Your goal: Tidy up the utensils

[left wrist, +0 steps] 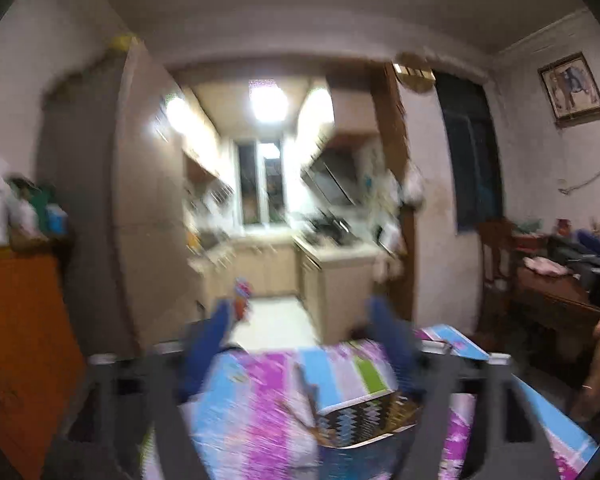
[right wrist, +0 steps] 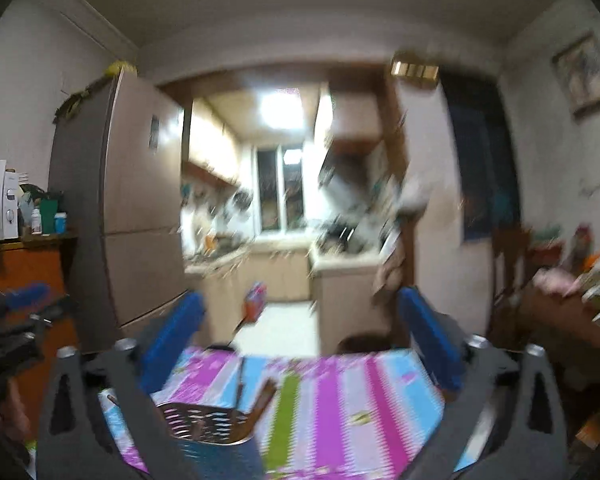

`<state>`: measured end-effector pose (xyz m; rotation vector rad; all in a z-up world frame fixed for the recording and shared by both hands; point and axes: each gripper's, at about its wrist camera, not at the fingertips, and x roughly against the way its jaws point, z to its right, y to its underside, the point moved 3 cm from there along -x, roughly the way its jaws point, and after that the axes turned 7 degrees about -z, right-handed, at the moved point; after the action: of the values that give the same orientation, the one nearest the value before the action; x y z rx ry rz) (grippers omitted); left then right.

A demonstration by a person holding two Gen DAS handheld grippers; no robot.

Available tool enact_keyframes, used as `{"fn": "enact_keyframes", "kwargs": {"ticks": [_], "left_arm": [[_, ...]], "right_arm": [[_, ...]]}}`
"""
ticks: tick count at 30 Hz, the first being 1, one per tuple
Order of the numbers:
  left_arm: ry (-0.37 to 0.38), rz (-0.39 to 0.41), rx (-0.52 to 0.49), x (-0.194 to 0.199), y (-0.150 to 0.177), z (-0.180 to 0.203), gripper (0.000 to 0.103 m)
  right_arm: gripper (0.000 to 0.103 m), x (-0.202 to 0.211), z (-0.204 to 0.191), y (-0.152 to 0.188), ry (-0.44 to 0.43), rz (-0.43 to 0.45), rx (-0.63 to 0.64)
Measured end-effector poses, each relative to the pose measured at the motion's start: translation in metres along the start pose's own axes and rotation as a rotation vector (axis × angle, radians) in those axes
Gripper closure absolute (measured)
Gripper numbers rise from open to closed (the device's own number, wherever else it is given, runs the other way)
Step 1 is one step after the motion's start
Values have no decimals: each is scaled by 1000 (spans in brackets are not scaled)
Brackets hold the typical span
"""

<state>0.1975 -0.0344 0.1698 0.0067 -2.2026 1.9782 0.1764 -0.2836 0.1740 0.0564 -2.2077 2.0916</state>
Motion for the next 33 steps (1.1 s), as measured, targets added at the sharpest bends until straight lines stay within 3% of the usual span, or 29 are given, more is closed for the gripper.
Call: {"fn": "enact_keyframes", "kwargs": {"ticks": [1,5,8,9,11,14,18,23,33], "left_arm": [[-9,36,-2,16,-2,-2,5],[-70,134,2,84,9,-2,5],[-56,84,35,114,31,-1,5],[-42,23,48,120,42,1,5],[-64,-58,51,123,62,5,5],[-152,-78,-7,130,100,13,5],[-133,-121,28,141,144,18,5],[-159,-123,71,153,165,16,5],[-159,-140,51,163,169,18,5]], "right_arm": [[5,23,4,-1,35,45,15],[5,91,13,15,104,151,9],[5,111,15,39,124,43,33],[5,116,12,53,139,-18,48],[5,125,9,73,179,-48,60],[5,131,-8,103,210,-100,68],[5,126,-46,144,222,-181,107],[5,130,-79,181,262,-220,161],[5,134,-73,181,272,-253,114]]}}
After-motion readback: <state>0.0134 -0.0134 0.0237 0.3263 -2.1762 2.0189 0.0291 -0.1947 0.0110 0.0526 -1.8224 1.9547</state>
